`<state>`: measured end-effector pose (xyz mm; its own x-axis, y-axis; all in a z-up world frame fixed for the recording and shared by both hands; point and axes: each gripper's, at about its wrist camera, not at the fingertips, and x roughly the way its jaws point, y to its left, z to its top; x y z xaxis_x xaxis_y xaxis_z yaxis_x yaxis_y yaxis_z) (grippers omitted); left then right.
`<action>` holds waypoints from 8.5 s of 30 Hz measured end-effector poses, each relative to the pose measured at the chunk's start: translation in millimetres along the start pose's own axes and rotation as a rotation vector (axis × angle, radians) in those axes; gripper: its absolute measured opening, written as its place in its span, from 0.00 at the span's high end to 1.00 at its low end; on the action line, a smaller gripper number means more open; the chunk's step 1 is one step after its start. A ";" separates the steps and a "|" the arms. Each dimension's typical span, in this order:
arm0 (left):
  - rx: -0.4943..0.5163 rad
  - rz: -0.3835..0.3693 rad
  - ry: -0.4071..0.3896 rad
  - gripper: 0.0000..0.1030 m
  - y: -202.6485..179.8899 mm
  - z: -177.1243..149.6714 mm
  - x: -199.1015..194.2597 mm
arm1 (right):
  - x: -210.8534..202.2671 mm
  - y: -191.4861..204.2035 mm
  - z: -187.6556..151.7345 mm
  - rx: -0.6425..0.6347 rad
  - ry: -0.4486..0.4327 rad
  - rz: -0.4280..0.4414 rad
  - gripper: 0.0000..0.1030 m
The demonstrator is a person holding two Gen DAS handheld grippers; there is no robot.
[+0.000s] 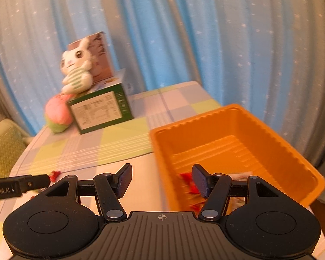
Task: Organize snacks
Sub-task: 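Withdraw both grippers from the tray back toward the candies, then grasp the yellow candy packet with the right gripper while the left gripper grasps the dark red candy, then carry both candies over the orange tray and open both grippers, then withdraw both grippers from the tray back toward the candies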
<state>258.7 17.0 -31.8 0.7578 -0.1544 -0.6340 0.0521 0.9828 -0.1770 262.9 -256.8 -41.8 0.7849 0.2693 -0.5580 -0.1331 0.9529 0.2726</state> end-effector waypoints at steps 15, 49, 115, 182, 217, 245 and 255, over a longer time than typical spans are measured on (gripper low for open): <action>0.042 0.087 0.090 0.45 71.1 -29.4 -13.8 | 31.9 67.2 -20.8 -0.265 0.072 0.175 0.40; 0.473 -0.085 0.260 0.61 44.2 -54.3 68.3 | 109.4 92.4 -50.4 -0.494 0.285 0.336 0.52; 0.133 -0.176 0.106 0.83 -71.9 -11.1 36.7 | 32.6 13.0 -2.9 -0.209 0.079 0.041 0.79; 0.096 -0.267 0.091 0.58 -140.4 13.3 81.4 | 1.5 -100.7 10.8 0.095 0.009 -0.128 0.76; 0.088 -0.102 0.025 0.48 -49.0 18.0 45.8 | 27.7 -22.6 11.2 -0.024 0.018 -0.078 0.56; -0.014 0.136 0.080 0.42 104.5 9.6 24.0 | 73.7 61.4 -1.4 -0.143 0.127 0.121 0.45; 0.221 0.034 0.135 0.42 90.9 -8.7 40.2 | 91.8 87.1 -8.8 -0.221 0.161 0.142 0.44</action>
<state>288.1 99.2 -80.0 0.6689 -0.1181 -0.7339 0.1800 0.9836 0.0058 318.1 -147.8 -76.2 0.6453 0.4042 -0.6482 -0.3774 0.9065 0.1895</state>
